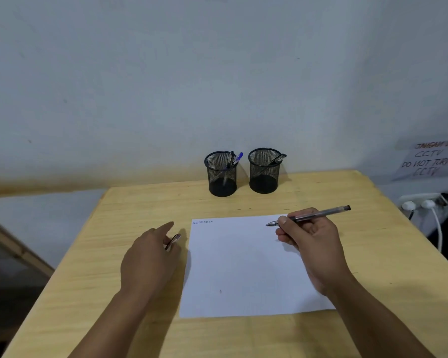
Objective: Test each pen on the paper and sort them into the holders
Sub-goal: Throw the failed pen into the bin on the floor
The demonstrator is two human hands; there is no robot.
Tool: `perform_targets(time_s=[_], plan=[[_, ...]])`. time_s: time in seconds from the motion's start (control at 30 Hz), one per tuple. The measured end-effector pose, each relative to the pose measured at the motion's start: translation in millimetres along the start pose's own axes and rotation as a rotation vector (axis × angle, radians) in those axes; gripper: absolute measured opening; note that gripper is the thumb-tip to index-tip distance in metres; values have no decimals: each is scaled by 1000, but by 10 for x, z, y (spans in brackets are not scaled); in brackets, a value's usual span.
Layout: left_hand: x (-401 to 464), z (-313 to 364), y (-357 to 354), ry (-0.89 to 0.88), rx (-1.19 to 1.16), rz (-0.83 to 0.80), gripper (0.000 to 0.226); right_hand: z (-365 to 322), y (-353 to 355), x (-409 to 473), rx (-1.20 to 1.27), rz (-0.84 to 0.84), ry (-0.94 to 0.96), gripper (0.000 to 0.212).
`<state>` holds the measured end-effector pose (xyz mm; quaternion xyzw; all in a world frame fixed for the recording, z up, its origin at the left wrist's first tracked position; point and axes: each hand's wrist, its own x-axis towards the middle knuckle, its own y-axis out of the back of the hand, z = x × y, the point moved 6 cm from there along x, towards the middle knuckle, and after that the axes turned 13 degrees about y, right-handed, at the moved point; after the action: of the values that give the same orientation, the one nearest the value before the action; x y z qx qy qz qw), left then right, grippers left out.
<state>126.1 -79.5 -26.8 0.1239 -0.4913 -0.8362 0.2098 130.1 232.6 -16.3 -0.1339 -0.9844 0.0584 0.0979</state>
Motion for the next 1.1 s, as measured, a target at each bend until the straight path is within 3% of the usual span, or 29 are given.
perform_targets(time_s=[0.27, 0.47, 0.6, 0.83, 1.1], plan=[[-226, 266, 46, -106, -311, -90, 33, -73, -170, -116, 32, -48, -4, 7], [-487, 434, 56, 82, -704, -271, 8, -142, -197, -288, 74, -45, -8, 8], [-694, 580, -13, 140, -869, -452, 13, -231, -156, -404, 108, -52, 46, 11], [-970, 806, -78, 134, -939, -549, 15, -369, 19, -484, 39, -25, 134, 13], [-1119, 953, -133, 101, -929, -607, 11, -309, 110, -571, -40, -44, 79, 16]])
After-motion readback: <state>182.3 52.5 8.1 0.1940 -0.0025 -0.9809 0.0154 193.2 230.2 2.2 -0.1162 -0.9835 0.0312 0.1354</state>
